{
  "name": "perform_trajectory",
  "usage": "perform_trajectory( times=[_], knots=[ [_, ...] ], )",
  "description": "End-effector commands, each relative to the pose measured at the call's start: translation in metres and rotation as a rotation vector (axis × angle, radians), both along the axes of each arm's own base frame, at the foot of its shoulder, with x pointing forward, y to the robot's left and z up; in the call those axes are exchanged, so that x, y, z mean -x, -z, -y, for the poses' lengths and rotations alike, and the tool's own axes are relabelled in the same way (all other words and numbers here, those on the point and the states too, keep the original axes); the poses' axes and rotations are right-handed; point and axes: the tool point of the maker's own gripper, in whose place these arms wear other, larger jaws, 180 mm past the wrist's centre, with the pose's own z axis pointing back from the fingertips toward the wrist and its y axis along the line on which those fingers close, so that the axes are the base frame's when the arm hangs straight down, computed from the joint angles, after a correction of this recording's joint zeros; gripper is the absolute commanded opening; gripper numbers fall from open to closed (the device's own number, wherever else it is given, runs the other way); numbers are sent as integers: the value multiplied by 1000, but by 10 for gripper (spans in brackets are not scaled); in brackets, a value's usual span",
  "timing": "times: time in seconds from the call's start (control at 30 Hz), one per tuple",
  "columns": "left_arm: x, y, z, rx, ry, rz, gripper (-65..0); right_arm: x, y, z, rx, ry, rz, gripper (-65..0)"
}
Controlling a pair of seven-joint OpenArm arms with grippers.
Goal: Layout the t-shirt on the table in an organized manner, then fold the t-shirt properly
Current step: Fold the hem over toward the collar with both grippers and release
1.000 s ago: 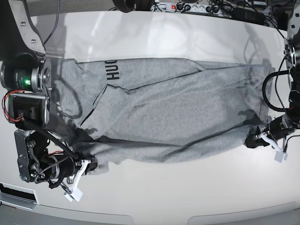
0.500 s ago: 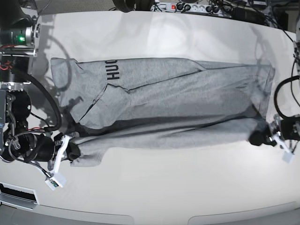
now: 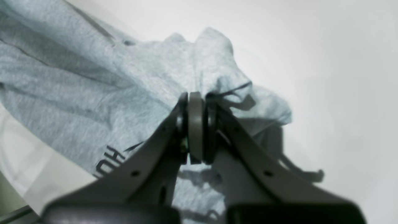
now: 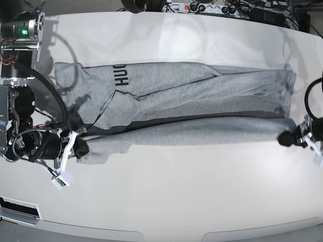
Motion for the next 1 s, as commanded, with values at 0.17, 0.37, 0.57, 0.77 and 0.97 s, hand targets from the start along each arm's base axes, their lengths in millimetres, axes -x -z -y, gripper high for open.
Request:
perform_trajectory(
  times=[0.17,0.37,0.57,0.77,0.97],
  knots=[
    [15,7,-9,-7,-13,-14,-650,9,3,0,-20,-6,-5,-650],
    [36,24,-15,-15,-29,-55,-650,21,15,1,-14,-4,-38,-650],
    [33,25,-15,-11,-54,-29,-626,24,17,2,-9,-7,-52,-650],
    [38,28,-14,-12,-43,-49,-596,37,27,4,4,-11,-98,-650],
    [43,33,-15,-36,-25,-74,-650,43,33,6,15,-11,-115,-650]
  ],
)
